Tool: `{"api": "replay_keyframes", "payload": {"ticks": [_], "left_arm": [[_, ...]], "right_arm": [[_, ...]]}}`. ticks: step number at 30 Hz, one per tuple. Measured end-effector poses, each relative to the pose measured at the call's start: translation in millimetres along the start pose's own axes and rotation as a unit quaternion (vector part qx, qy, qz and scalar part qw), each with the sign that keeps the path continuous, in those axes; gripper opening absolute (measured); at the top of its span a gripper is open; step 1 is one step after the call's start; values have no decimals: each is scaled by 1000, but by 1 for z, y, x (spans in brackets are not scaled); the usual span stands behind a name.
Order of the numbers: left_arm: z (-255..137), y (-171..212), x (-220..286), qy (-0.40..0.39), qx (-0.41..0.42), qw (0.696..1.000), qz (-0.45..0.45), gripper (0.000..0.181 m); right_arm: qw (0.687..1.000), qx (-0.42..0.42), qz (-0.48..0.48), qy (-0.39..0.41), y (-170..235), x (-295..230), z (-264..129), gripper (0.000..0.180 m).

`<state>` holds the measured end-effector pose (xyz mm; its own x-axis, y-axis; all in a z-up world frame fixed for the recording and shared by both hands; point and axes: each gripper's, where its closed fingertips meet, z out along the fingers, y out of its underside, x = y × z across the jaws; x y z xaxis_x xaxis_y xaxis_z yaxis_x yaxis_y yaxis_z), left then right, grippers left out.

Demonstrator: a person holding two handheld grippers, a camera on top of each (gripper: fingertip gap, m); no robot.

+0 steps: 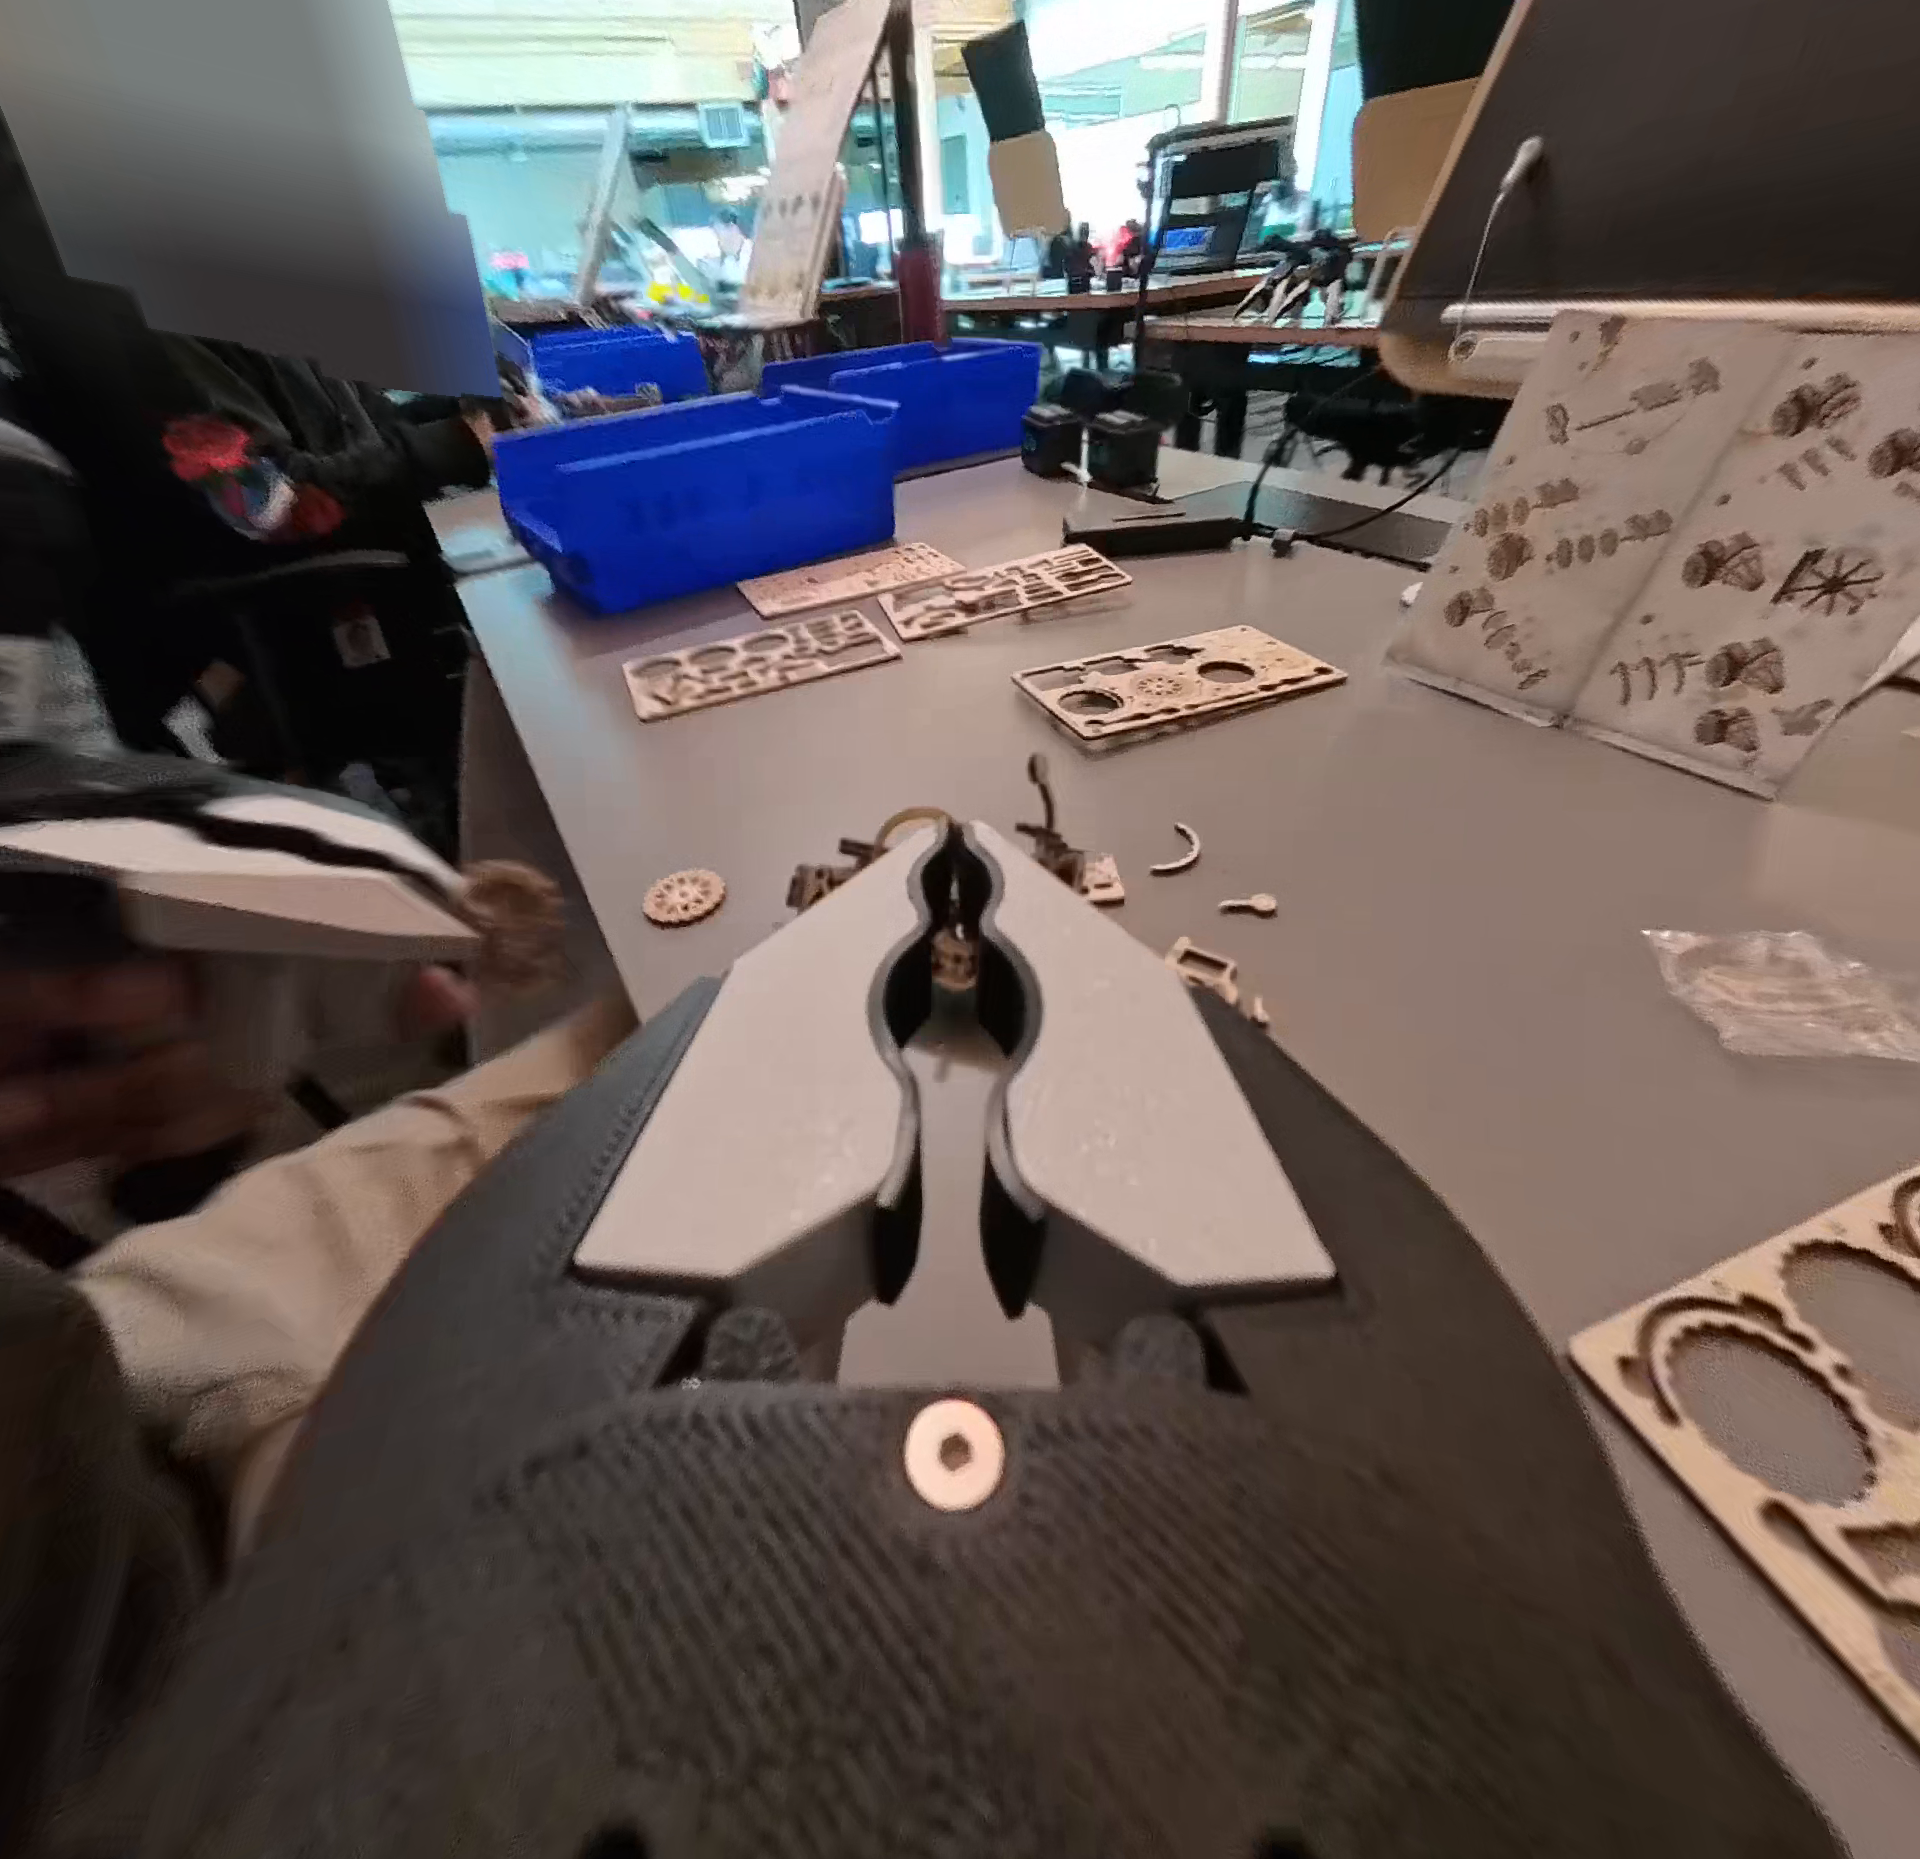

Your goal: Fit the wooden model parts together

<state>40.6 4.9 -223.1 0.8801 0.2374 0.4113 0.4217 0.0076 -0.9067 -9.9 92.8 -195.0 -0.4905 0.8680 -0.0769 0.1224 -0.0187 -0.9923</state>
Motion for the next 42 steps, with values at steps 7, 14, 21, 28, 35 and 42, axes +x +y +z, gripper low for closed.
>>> {"api": "replay_keyframes", "payload": {"ticks": [7, 14, 21, 28, 35, 42], "left_arm": [[58, -12, -19, 47, -25, 996, -72, 1], [82, 11, -7, 113, -82, 974, -180, 0], [96, 21, 5, 74, -71, 976, -192, 1], [89, 4, -3, 90, -54, 983, -152, 0], [70, -1, 17, 148, -30, 978, -146, 6], [61, -10, 24, 161, 3, 975, -155, 4]], "right_arm": [[999, 22, 49, -7, -5, 26, -34, 0], [994, 8, 109, 5, 19, 0, -42, 0], [996, -59, 35, 63, 40, 8, -44, 0], [996, -84, 12, 20, 30, 0, -12, 0], [995, -82, -44, 38, 28, -20, -10, 0], [978, -67, -174, 96, 14, -34, -14, 0]]}}
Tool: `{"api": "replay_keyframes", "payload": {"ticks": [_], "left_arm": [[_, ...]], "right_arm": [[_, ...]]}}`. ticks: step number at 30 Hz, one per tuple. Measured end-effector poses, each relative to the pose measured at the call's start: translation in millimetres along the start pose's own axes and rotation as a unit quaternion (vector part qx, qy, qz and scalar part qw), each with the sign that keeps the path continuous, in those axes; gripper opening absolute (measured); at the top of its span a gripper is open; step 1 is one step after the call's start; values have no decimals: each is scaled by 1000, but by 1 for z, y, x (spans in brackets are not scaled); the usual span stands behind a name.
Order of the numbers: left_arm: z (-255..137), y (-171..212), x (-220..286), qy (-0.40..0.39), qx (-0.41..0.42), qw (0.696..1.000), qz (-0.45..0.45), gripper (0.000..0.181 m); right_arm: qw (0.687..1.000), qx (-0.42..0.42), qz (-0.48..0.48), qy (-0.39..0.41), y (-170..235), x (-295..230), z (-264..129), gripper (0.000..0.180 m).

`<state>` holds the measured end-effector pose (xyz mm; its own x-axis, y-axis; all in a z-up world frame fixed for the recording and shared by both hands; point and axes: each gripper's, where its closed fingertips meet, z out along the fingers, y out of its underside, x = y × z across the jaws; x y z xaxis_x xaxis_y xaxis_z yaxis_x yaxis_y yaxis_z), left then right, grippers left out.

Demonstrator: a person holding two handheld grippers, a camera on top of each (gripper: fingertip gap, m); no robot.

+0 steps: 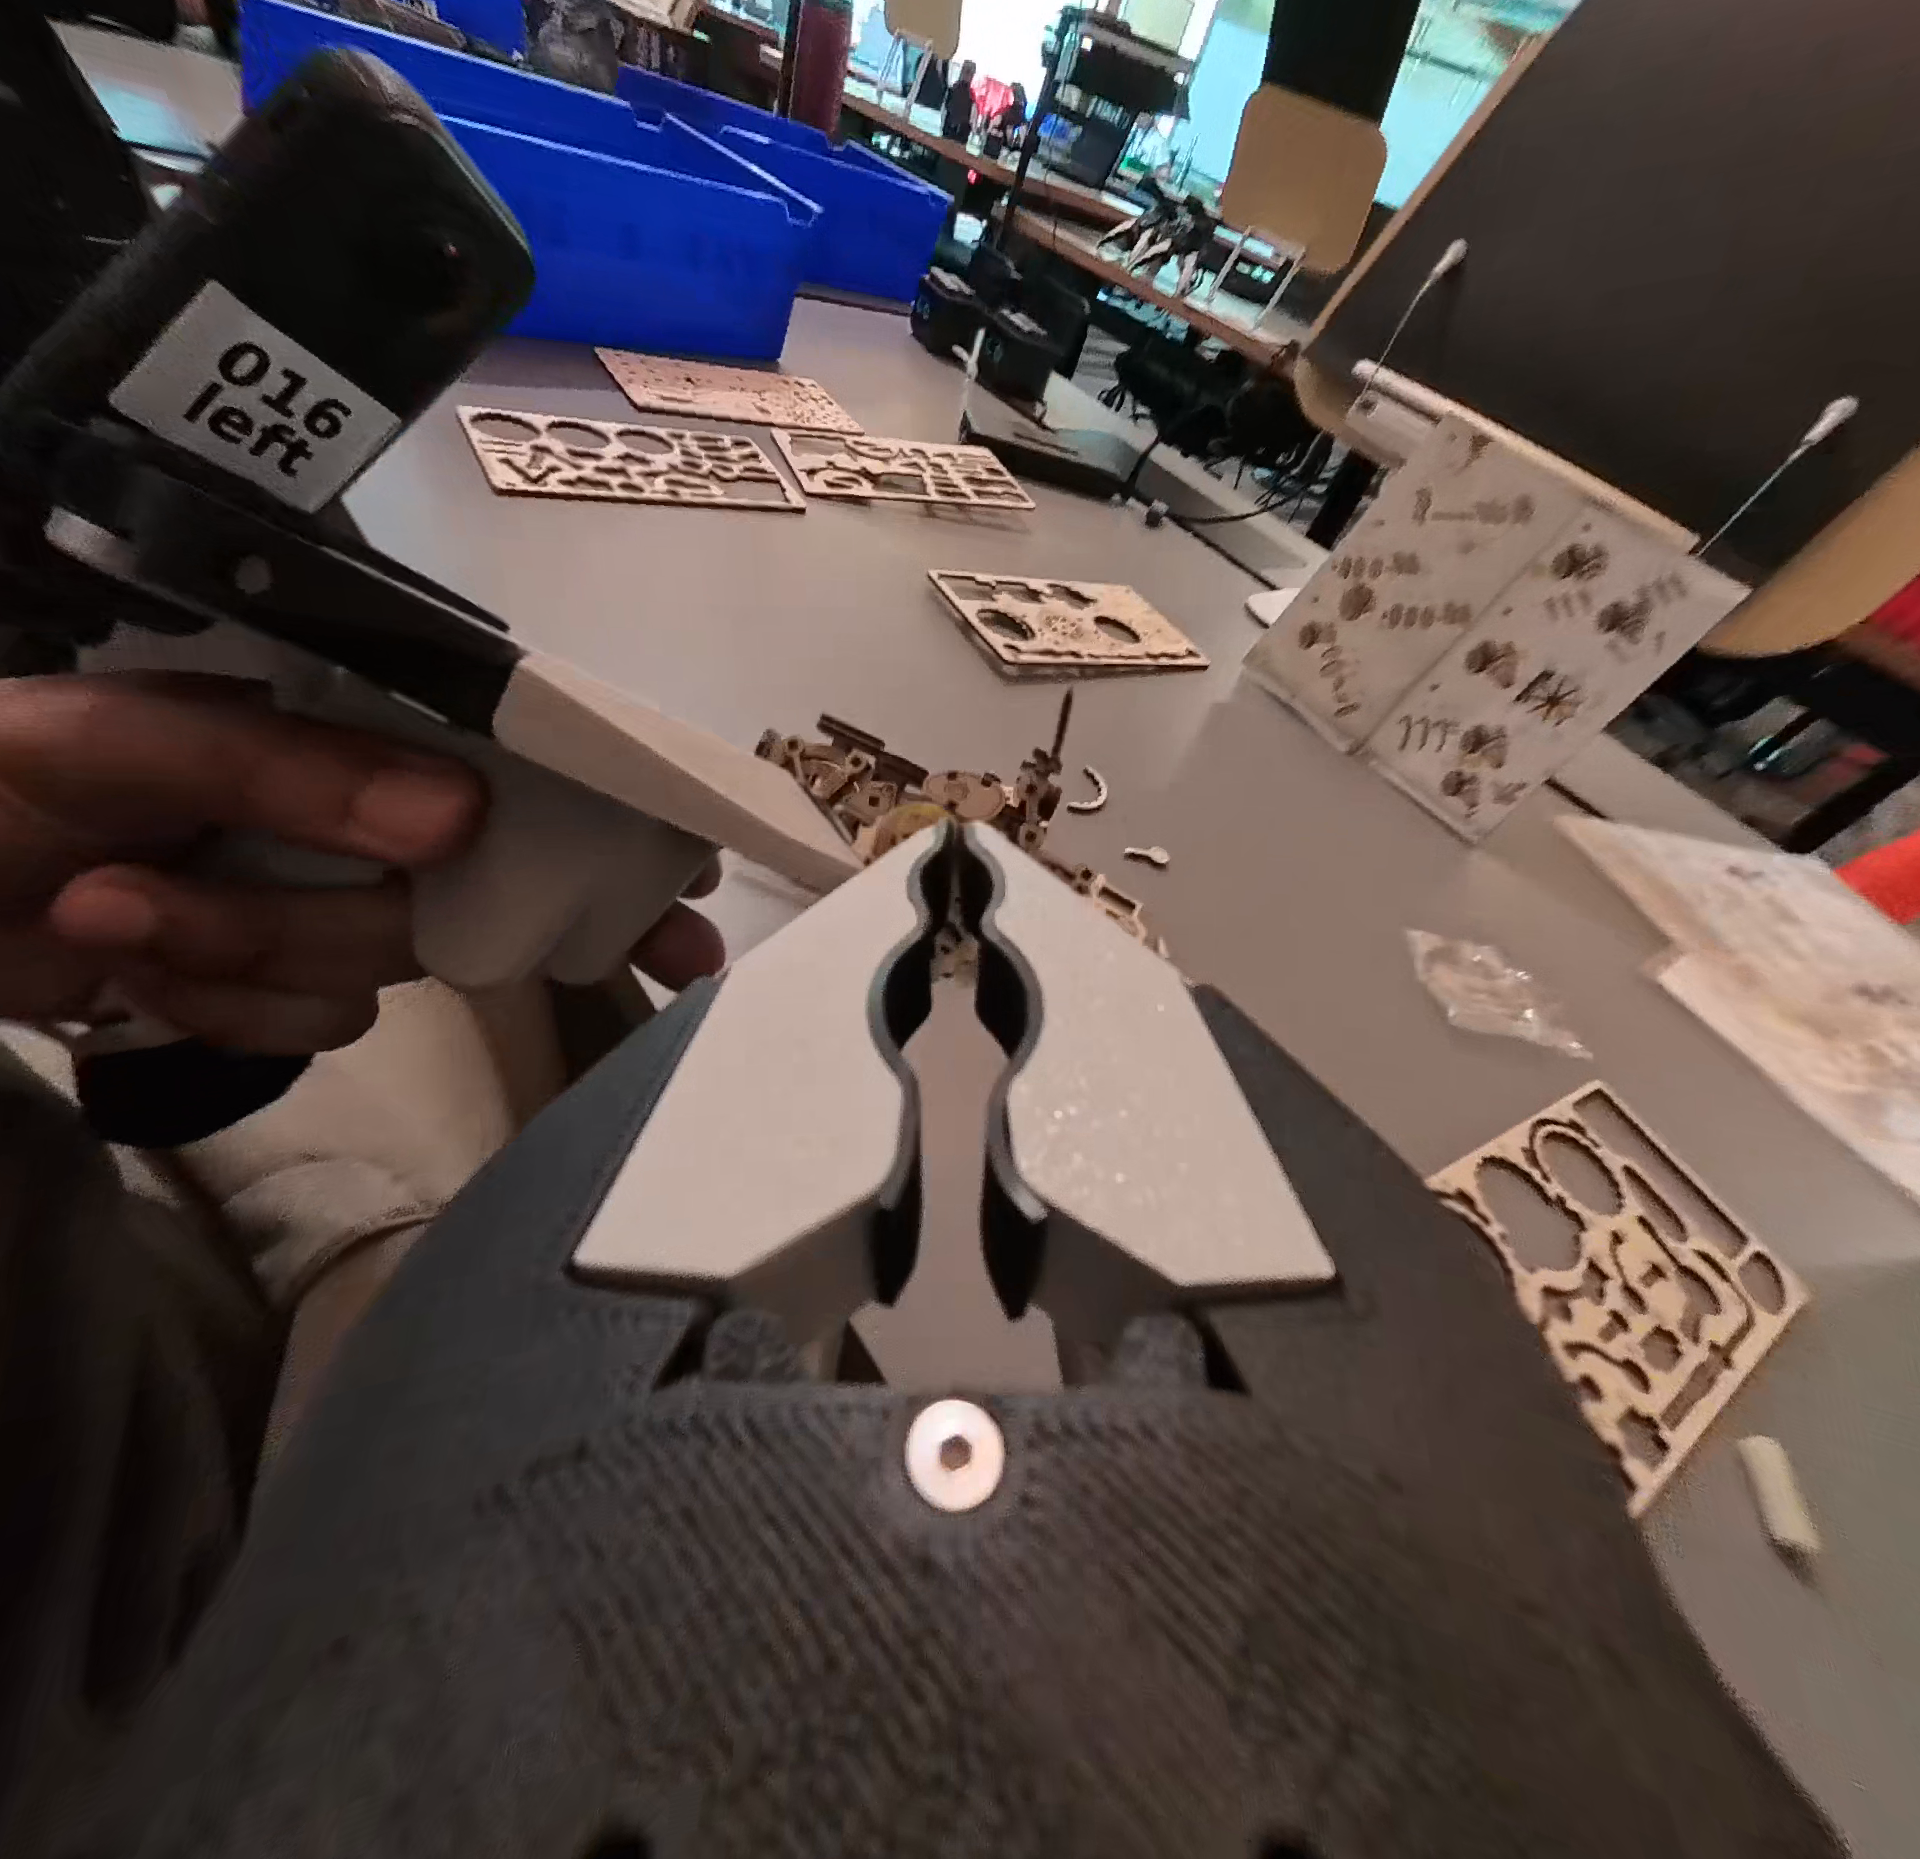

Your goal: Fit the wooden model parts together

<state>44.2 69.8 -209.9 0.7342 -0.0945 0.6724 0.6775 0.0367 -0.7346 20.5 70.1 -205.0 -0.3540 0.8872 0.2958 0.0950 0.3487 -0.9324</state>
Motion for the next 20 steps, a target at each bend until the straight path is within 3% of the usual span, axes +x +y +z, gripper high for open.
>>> {"api": "replay_keyframes", "payload": {"ticks": [9, 13, 20], "left_arm": [[5, 1, -4, 50, -9, 995, -86, 11], [5, 1, -6, 73, -17, 988, -136, 21], [3, -1, -13, 87, -20, 976, -199, 12]], "right_arm": [[998, 2, 50, -26, 8, 3, 2, 0], [998, 0, 49, -38, 12, 3, 5, 0], [998, 8, 24, -61, 12, 0, 8, 0]]}}
